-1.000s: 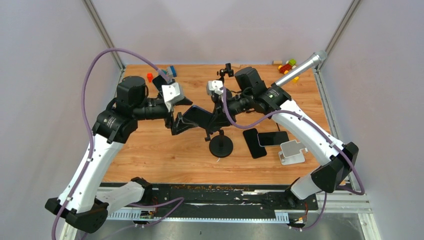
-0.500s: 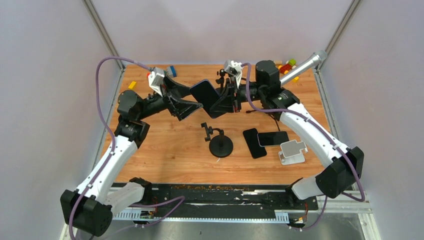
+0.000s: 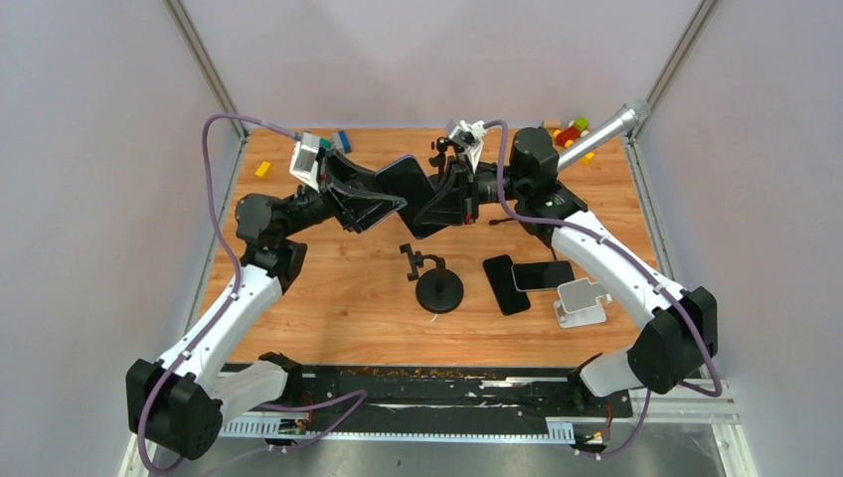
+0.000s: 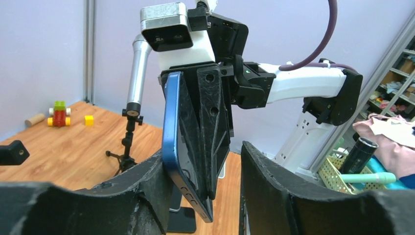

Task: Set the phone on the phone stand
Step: Install the phone on the phone stand.

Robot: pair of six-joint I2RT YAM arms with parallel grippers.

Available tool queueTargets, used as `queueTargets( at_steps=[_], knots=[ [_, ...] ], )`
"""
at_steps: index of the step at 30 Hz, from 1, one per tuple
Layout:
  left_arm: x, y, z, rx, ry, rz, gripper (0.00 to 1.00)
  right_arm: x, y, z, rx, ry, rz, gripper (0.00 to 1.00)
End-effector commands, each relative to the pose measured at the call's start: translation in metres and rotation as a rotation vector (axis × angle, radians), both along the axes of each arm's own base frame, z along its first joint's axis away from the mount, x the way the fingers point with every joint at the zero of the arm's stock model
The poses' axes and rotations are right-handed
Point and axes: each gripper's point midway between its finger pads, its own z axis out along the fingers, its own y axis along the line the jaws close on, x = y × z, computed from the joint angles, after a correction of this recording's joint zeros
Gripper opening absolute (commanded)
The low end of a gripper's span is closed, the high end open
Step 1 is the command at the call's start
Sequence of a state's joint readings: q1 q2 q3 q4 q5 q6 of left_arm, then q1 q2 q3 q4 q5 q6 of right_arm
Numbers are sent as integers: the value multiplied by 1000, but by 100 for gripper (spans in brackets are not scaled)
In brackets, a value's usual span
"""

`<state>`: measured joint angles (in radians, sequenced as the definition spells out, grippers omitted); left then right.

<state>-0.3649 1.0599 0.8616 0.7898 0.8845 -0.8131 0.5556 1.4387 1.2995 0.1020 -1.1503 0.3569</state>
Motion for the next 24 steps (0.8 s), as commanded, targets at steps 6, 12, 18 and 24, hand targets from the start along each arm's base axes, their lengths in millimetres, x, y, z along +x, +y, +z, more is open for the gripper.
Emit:
queueTargets(
  at_steps=[6, 12, 18, 24],
  knots=[
    [-4, -4, 5, -29, -21, -24, 45, -7, 2, 18, 76, -50, 41, 0],
    [-2, -7, 6, -38, -12, -37, 40, -8, 4, 15, 76, -43, 51, 0],
    [-2, -9, 5, -36, -8, -44, 30, -9, 7, 13, 75, -40, 65, 0],
    [-4, -8, 5, -37, -16, -41, 16, -9, 7, 11, 74, -41, 62, 0]
  ],
)
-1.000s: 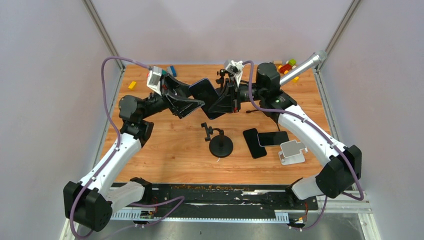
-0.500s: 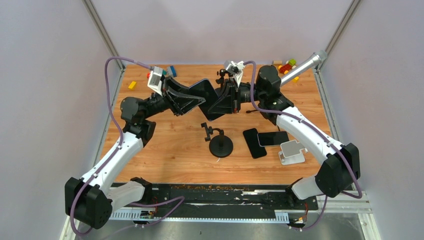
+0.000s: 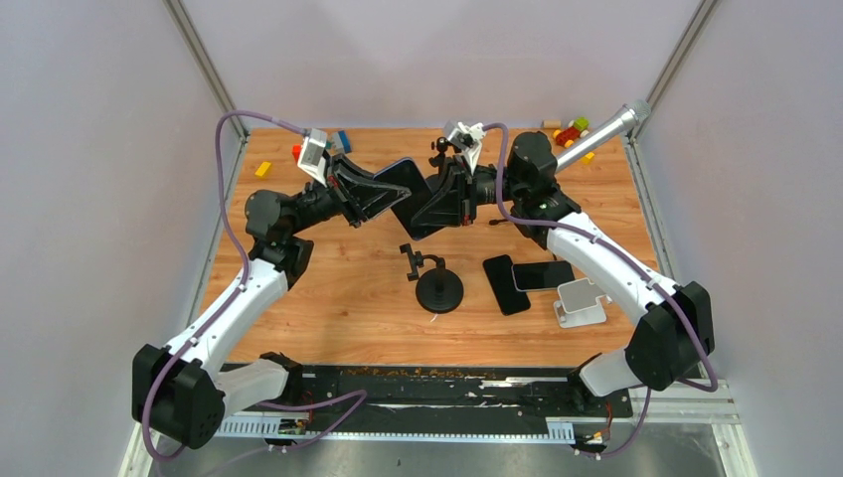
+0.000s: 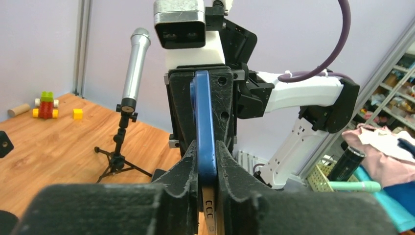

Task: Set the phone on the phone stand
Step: Install the phone on the phone stand.

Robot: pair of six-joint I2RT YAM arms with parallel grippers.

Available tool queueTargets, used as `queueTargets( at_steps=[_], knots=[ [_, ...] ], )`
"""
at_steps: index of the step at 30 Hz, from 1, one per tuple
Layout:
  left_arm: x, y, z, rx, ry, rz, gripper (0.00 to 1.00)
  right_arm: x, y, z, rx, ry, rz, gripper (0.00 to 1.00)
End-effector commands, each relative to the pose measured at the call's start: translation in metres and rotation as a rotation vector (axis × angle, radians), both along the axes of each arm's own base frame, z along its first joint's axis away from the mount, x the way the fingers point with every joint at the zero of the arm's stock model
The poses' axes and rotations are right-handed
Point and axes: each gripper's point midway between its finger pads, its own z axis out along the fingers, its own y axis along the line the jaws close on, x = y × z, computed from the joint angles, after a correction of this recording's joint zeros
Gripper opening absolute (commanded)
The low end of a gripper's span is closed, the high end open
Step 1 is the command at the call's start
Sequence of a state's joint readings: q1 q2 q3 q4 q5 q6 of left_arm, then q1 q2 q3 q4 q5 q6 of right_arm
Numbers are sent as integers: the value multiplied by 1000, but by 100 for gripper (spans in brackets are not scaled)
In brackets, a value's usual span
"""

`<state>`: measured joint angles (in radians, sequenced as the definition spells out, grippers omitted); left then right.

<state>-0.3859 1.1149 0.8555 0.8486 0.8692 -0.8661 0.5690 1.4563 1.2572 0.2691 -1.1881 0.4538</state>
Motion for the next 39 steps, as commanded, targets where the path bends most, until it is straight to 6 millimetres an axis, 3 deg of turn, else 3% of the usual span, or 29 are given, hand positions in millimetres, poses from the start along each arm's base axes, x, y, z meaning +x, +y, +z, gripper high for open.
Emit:
queueTargets(
  at_steps=[1, 3, 5, 8, 11, 18, 23, 27, 31, 39],
  knots=[
    [-11, 1, 12, -20, -71, -12, 10, -2, 2, 10, 35, -44, 7, 0],
    [-11, 1, 12, -18, -76, -8, 2, -2, 2, 10, 36, -47, 5, 0],
    [-11, 2, 12, -13, -79, -2, 0, -1, 2, 9, 35, -53, 0, 4],
    [-12, 3, 10, -1, -79, 7, 0, 1, 1, 3, 23, -59, -13, 24],
    [-12, 5, 7, 18, -90, 25, 0, 4, 0, -4, -1, -79, -35, 51],
    [-10, 22, 1, 103, -119, 85, 0, 23, -20, -21, -93, -156, -204, 87],
    [-21, 33, -1, 244, -215, 97, 0, 35, -38, -47, -210, -241, -332, 94],
    [-35, 39, -27, 389, -187, 66, 0, 41, -48, -78, -309, -284, -367, 94],
    [-52, 46, -37, 462, -207, 44, 0, 41, -55, -110, -403, -320, -370, 92],
    [-79, 60, -63, 591, -245, 1, 0, 23, -36, -130, -522, -461, -380, 92]
  ],
)
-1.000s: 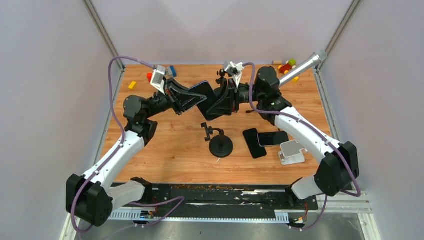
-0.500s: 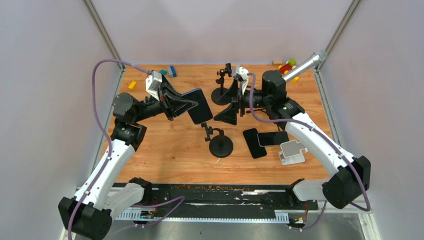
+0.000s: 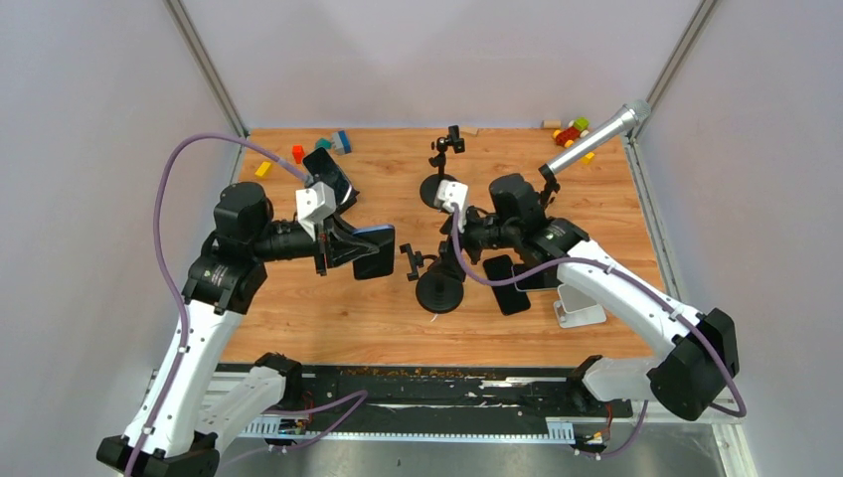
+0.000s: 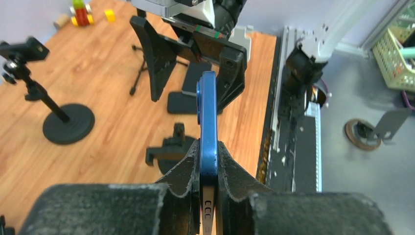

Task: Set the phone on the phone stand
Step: Install the phone on the phone stand.

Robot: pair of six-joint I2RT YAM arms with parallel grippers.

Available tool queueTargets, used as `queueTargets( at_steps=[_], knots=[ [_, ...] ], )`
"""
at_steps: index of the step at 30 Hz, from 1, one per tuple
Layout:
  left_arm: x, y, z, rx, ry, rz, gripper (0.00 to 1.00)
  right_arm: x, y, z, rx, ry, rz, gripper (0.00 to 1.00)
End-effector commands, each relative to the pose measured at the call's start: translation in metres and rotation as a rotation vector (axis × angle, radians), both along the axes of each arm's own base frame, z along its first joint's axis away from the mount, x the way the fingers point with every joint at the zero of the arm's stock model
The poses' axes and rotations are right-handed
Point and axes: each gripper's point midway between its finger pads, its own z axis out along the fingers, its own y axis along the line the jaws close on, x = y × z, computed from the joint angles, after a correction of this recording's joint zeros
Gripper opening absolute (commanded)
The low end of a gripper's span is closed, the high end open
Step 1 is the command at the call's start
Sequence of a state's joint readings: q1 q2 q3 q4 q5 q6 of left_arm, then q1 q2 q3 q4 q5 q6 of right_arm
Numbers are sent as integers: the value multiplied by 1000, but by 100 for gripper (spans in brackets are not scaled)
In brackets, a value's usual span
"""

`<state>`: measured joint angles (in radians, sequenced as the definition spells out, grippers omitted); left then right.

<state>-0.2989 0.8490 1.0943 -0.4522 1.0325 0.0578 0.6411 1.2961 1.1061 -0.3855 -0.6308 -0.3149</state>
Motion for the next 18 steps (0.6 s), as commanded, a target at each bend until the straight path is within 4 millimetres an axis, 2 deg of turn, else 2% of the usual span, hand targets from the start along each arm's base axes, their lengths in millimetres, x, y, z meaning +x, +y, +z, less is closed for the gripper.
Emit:
queueTargets(
  at_steps=[1, 4, 7, 13, 18],
  knots=[
    [-27, 12, -9, 107, -78, -65, 0, -4, 12, 1, -84, -146, -22, 92],
    [-36, 18, -20, 170, -96, -95, 0, -7, 25, 3, -108, -169, -41, 93],
    [-43, 21, -27, 198, -66, -110, 0, -3, 35, 5, -136, -208, -91, 93],
    [-42, 20, -33, 189, -63, -112, 0, -5, 54, 5, -160, -243, -109, 94],
    [-41, 18, -33, 182, -71, -131, 0, 3, 63, -5, -219, -278, -150, 94]
  ],
)
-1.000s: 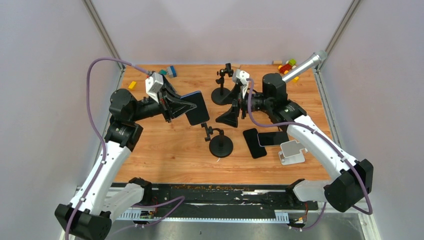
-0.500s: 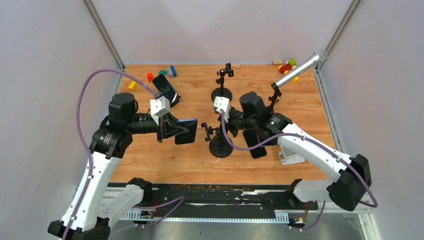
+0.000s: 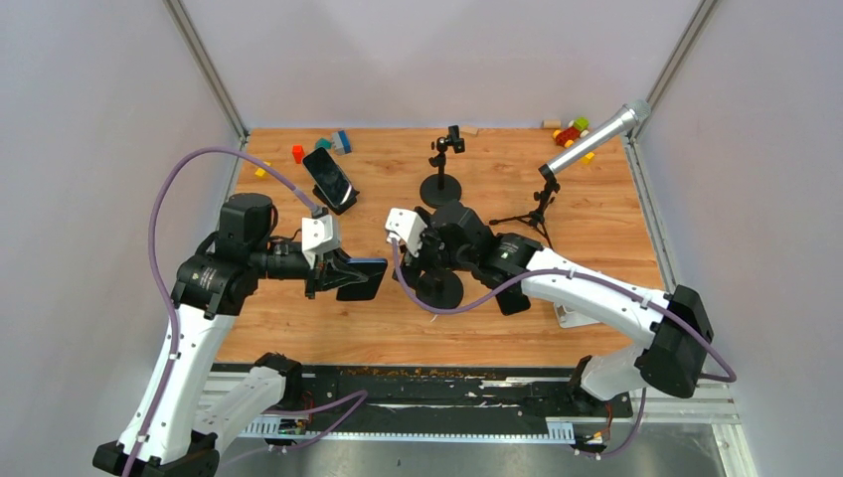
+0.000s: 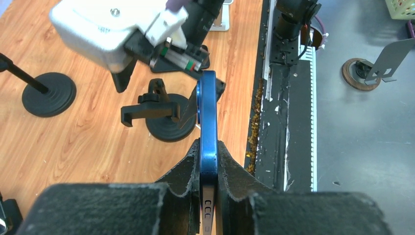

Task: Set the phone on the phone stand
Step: Install the phone on the phone stand.

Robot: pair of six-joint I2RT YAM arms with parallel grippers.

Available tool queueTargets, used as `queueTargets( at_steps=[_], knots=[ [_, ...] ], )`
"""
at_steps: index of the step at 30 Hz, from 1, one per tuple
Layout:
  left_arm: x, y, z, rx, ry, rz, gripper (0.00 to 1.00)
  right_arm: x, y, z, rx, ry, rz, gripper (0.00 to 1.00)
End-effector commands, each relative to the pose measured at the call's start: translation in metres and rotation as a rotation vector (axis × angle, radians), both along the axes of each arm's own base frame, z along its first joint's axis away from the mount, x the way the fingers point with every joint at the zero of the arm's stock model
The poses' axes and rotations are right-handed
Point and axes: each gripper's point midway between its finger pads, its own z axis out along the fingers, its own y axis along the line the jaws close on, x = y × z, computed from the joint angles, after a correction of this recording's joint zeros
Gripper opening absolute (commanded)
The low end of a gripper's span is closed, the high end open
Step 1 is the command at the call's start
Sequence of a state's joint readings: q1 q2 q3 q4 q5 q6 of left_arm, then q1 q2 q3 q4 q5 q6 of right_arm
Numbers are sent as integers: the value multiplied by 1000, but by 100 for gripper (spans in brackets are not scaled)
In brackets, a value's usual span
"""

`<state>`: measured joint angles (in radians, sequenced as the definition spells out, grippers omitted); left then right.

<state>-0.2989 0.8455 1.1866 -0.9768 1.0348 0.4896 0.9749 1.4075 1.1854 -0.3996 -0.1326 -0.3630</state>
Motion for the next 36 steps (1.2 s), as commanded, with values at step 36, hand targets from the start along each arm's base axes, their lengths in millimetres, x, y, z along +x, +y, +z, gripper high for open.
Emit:
queueTargets(
  at_steps=[36],
  knots=[
    [11, -5, -6, -26, -90, -30, 0, -14, -58, -8, -149, -195, -29, 87]
  ],
)
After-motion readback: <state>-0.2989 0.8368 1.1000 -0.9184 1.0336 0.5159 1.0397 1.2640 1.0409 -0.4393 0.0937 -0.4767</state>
